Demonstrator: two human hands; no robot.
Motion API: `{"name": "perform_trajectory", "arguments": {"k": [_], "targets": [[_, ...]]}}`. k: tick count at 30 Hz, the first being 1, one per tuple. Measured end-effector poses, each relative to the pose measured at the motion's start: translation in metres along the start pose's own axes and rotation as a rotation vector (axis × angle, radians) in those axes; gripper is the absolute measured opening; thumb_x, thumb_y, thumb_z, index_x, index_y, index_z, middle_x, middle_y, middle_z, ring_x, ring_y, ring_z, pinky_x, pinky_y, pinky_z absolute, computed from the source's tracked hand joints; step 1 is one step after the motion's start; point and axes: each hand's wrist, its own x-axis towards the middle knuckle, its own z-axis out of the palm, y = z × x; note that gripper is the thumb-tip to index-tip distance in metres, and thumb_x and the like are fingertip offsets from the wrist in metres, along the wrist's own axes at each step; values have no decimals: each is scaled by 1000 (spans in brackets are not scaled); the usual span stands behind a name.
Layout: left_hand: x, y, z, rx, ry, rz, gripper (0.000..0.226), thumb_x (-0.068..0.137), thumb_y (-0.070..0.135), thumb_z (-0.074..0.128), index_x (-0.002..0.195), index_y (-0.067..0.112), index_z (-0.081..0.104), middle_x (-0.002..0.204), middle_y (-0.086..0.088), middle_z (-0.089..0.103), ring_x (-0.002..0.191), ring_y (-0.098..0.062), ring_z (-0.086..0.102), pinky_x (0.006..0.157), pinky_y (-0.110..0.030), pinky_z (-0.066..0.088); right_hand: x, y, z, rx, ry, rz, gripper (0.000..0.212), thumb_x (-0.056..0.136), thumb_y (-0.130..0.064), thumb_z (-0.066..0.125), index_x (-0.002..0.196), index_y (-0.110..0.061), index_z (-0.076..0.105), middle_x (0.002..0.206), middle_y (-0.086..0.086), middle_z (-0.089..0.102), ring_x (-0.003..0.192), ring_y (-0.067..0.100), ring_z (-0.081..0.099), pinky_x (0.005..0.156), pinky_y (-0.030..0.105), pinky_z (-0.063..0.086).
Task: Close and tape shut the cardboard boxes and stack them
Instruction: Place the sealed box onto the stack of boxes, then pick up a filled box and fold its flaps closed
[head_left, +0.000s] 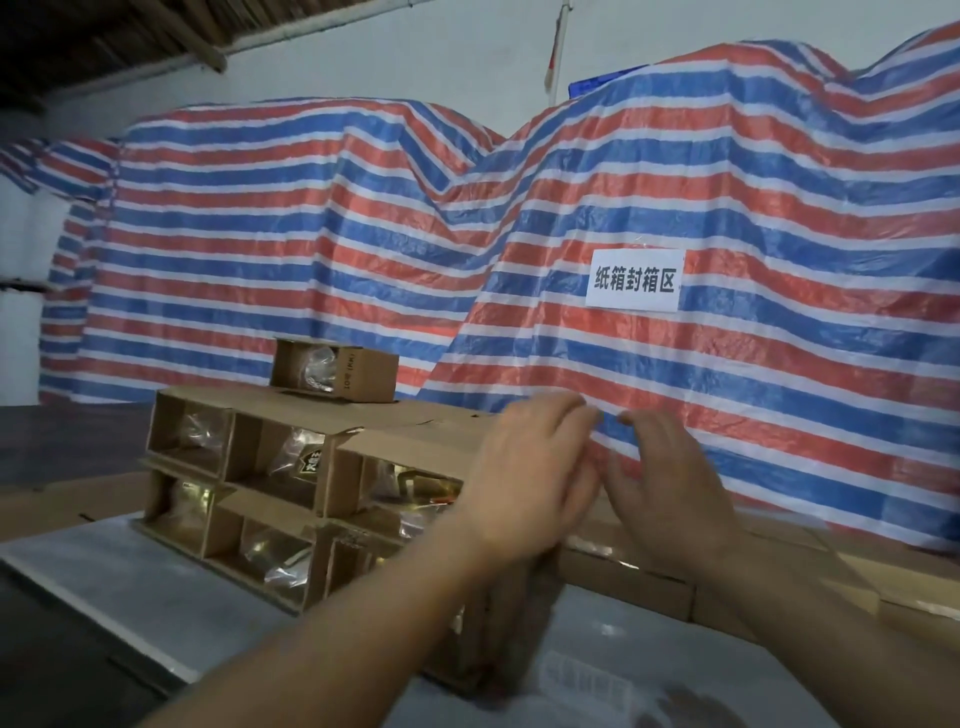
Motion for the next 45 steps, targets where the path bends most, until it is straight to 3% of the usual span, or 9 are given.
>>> {"name": "perform_trajectory", "arguments": {"k": [4, 13, 24, 28, 31, 33, 38, 42, 45], "targets": [[26, -77, -38, 210, 53, 20, 23, 89, 18, 56, 109, 7, 61, 106, -8, 62, 95, -20, 57, 82, -34, 46, 71, -46, 30, 31, 34, -102, 34, 95, -27, 55, 126, -11, 55, 115, 3, 59, 104, 20, 56, 87, 30, 44], [31, -256, -73, 584, -69, -71, 29, 92, 18, 50, 118, 10, 56, 112, -9, 60, 94, -26, 57, 81, -38, 44, 185, -118, 131, 19, -123, -190, 55, 99, -38, 49, 147, -12, 40, 145, 7, 47, 132, 27, 43, 111, 43, 36], [6, -434, -26, 968, -772, -495, 74, 89, 23, 62, 152, 24, 22, 153, -3, 37, 138, -25, 38, 113, -45, 28, 289, -136, 240, -61, -391, -251, 65, 98, -56, 42, 147, -14, 37, 148, 8, 45, 134, 32, 43, 114, 52, 33], [5, -444, -13, 930, -899, -522, 51, 95, 26, 52, 144, 28, 38, 141, 1, 51, 128, -23, 48, 105, -45, 36, 290, -126, 262, -123, -438, -273, 53, 99, -49, 42, 137, -13, 45, 138, 8, 51, 127, 33, 48, 108, 49, 35], [5, -440, -7, 883, -899, -552, 30, 96, 16, 46, 119, 31, 59, 94, 10, 56, 89, -17, 54, 72, -32, 44, 286, -116, 269, -127, -461, -247, 59, 98, -51, 42, 145, -15, 40, 149, 9, 45, 133, 33, 45, 109, 49, 32], [8, -438, -7, 850, -823, -574, 30, 97, 13, 42, 113, 30, 61, 96, 7, 60, 86, -19, 56, 64, -31, 45, 286, -112, 269, -136, -481, -238, 64, 98, -54, 41, 149, -16, 36, 154, 8, 41, 137, 33, 42, 113, 51, 29], [60, -408, -23, 771, -568, -468, 21, 97, 27, 46, 112, 23, 61, 104, -3, 65, 94, -27, 62, 80, -39, 53, 288, -118, 253, 150, -483, -66, 86, 88, -69, 48, 155, -20, 26, 159, 6, 33, 138, 32, 42, 96, 40, 42], [110, -373, -52, 638, -608, -494, 22, 99, 24, 49, 115, 17, 62, 111, -5, 64, 100, -26, 61, 92, -41, 50, 291, -132, 216, 545, -482, 84, 100, 81, -75, 58, 159, -31, 12, 163, -1, 28, 144, 29, 36, 95, 34, 36], [142, -342, -77, 445, -593, -509, 21, 102, 19, 45, 111, 13, 62, 117, -9, 62, 103, -27, 58, 91, -34, 44, 293, -128, 172, 661, -542, 10, 91, 80, -64, 71, 152, -39, 21, 135, -15, 50, 130, 17, 50, 84, 20, 41]]}}
